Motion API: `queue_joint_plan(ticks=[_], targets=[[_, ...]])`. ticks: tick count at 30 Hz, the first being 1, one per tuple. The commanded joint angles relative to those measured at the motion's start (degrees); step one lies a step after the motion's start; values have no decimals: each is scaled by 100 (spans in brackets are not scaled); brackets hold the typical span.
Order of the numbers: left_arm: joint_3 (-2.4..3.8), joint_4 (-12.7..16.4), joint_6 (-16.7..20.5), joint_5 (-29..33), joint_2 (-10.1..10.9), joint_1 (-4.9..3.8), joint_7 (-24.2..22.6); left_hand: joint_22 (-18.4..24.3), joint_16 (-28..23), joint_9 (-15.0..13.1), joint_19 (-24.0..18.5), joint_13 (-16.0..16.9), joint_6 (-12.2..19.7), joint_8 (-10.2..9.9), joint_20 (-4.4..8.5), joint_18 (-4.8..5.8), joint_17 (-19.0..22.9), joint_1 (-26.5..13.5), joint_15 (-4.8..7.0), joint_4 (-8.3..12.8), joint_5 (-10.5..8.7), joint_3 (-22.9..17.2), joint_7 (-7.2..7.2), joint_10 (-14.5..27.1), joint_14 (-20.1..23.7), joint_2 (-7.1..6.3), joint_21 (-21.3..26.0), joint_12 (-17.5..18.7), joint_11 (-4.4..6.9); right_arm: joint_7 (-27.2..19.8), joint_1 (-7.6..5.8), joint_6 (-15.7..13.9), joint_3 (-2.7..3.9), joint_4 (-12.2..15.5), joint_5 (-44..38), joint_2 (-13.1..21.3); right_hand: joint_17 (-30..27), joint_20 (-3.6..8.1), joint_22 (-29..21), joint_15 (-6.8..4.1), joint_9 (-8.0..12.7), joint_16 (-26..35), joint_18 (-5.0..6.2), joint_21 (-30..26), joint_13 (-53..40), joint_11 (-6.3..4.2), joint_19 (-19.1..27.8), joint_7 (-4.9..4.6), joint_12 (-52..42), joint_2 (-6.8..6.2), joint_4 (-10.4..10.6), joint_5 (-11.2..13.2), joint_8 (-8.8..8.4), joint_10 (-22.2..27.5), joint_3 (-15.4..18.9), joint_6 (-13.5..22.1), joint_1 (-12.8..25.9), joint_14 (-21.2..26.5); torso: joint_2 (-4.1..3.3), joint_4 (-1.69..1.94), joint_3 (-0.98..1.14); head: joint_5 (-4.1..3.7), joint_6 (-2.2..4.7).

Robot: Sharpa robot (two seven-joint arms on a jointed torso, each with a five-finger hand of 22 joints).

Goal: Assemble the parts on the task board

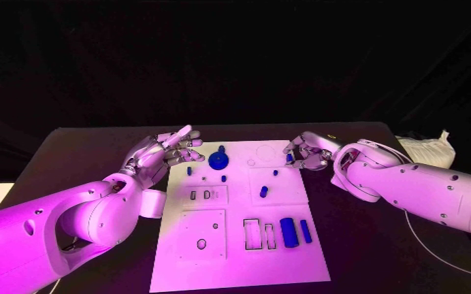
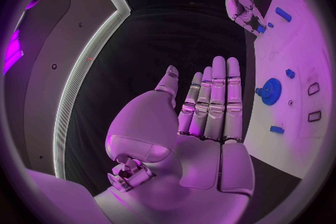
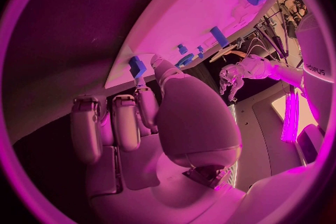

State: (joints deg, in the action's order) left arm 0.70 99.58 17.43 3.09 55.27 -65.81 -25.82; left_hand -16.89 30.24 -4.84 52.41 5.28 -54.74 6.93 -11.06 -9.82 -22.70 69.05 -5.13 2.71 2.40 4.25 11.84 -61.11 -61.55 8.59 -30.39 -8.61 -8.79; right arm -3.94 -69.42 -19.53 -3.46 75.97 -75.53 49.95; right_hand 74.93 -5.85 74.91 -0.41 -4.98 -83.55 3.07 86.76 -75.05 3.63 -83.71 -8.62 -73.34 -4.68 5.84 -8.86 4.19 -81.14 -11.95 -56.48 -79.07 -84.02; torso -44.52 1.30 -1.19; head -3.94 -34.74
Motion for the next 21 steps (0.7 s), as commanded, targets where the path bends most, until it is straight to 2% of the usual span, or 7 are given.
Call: queue_joint_plan(ticks=[1, 13, 21], targets=[[3, 2, -120, 10, -16, -2, -34, -7, -5, 6, -44, -7, -5, -18, -1, -22, -6, 1, -4, 21, 29, 10, 37, 30, 36, 37, -30, 30, 13, 21, 8, 91, 0, -30, -75, -11, 467, -1, 643, -20, -9, -23, -112, 27, -188, -12, -26, -4, -28, 37, -45, -28, 37, -31, -21, -50, -25, -387, -3, -8, -1, -2, -5], [3, -11, -122, 10, -24, -2, -32, -7, -6, 7, -46, -7, -5, -20, -2, -23, -7, 7, -4, 25, 29, 8, 39, 30, 38, 43, -30, 32, 12, 30, 14, 86, 1, -104, -75, -23, 472, 7, 647, -29, -15, -25, -113, 28, -206, -24, -28, 9, -45, 89, -79, -17, 45, -44, -69, -117, -46, -387, 2, 8, -1, -12, -19], [3, -17, -126, 10, -25, -2, -29, -7, -6, 7, -46, -7, -5, -20, -2, -23, -7, 7, -4, 25, 29, 8, 39, 30, 38, 43, -30, 32, 12, 27, 14, 84, 1, -128, -76, -23, 473, 8, 647, -31, -16, -25, -113, 28, -204, -25, -28, 10, -42, 93, -83, -15, 44, -42, -74, -122, -47, -387, 2, 0, 0, -10, -19]])
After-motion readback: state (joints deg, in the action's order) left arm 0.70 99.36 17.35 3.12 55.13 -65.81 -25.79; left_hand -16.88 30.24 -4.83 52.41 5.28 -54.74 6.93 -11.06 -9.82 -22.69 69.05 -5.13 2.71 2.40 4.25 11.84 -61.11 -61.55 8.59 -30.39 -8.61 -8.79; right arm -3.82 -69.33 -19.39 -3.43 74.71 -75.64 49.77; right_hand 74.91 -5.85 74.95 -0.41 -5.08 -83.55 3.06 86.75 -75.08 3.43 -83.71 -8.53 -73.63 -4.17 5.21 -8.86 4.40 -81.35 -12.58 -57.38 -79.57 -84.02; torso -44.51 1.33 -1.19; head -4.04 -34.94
